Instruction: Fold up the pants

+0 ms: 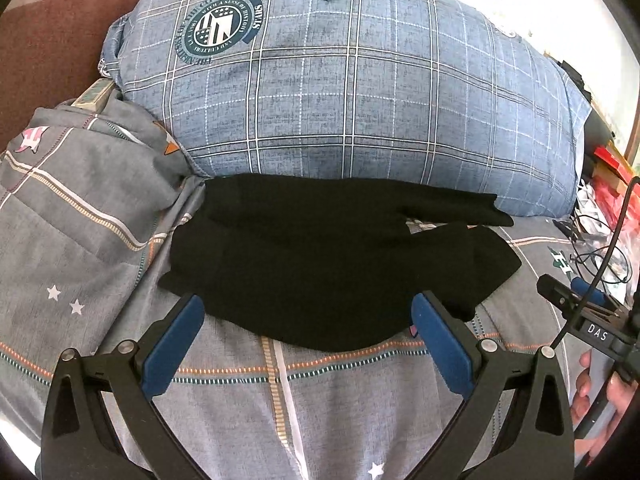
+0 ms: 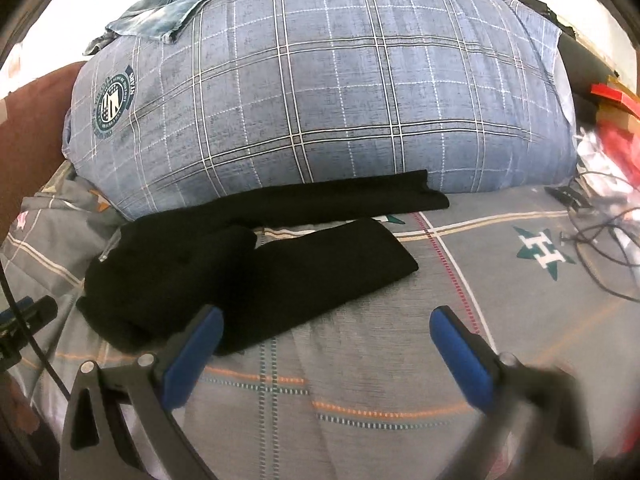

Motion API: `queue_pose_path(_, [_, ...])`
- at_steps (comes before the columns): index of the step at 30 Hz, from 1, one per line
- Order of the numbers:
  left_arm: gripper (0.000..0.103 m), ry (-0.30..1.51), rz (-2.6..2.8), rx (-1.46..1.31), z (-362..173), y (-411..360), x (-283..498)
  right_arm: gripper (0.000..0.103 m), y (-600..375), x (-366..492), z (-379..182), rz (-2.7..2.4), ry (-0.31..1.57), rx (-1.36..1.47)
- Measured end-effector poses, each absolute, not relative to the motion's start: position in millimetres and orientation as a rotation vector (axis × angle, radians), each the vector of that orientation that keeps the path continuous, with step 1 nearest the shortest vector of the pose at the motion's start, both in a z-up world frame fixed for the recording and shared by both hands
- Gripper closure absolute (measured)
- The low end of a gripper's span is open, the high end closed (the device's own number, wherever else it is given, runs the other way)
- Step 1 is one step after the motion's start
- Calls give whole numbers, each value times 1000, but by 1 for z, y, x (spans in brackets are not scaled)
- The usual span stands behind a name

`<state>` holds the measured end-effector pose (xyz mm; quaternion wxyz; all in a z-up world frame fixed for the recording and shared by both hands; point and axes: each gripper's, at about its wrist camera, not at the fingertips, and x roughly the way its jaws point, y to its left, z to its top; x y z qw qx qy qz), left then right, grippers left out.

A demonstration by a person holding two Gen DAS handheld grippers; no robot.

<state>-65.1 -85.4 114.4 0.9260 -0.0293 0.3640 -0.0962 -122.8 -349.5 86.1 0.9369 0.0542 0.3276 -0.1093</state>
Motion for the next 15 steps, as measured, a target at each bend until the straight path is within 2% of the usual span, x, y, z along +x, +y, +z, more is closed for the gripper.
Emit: queue_pose_path(15, [0, 800, -144, -88, 92, -59, -48, 0, -346, -105, 72, -206, 693, 103])
